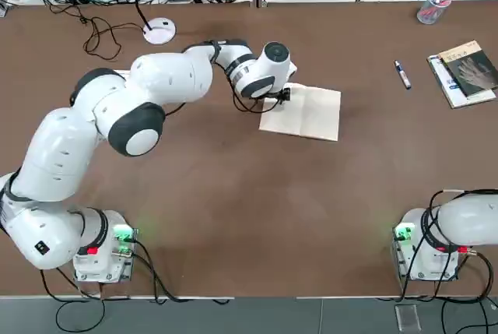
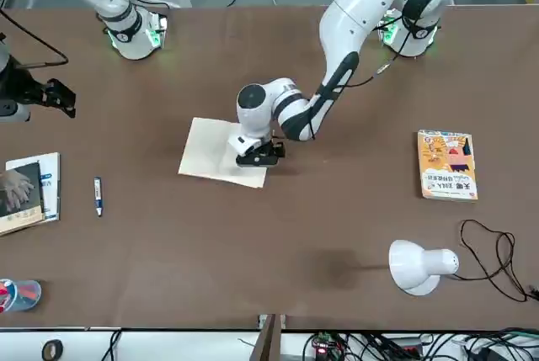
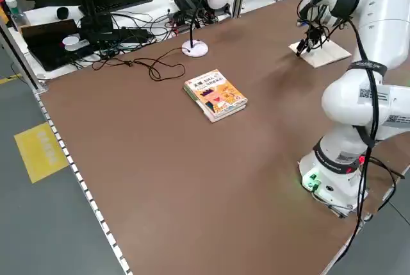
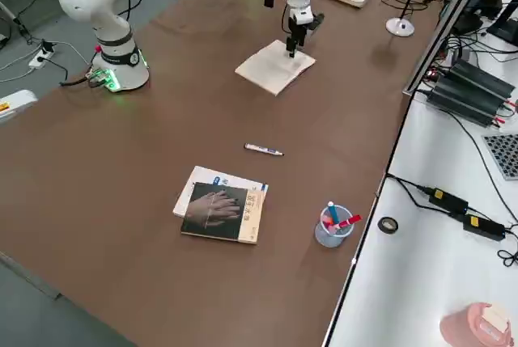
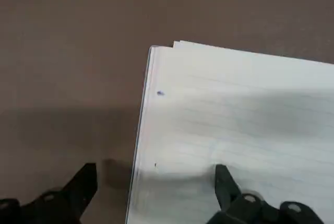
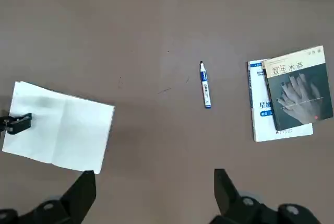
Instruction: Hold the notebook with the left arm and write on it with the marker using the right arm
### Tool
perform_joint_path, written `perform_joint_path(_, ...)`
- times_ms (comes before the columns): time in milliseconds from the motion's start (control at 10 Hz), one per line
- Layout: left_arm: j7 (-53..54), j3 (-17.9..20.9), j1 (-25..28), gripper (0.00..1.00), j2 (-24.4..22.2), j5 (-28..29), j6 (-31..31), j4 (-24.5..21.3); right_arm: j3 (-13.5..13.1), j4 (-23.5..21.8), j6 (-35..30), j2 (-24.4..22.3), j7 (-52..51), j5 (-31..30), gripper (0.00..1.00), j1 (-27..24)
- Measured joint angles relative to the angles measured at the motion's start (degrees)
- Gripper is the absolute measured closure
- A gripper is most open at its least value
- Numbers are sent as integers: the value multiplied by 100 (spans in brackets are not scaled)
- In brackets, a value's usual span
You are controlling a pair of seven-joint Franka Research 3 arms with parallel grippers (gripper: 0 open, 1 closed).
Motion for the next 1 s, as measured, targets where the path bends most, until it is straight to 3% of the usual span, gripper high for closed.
perform_joint_path(500, 0, 1, 0, 0, 0, 0, 0, 1, -59, -40, 83, 162, -758, -26, 0, -22)
perform_joint_path(1000, 0, 1, 0, 0, 2, 0, 0, 4, -101, -68, 468, 667, -1961, -25, 0, -500)
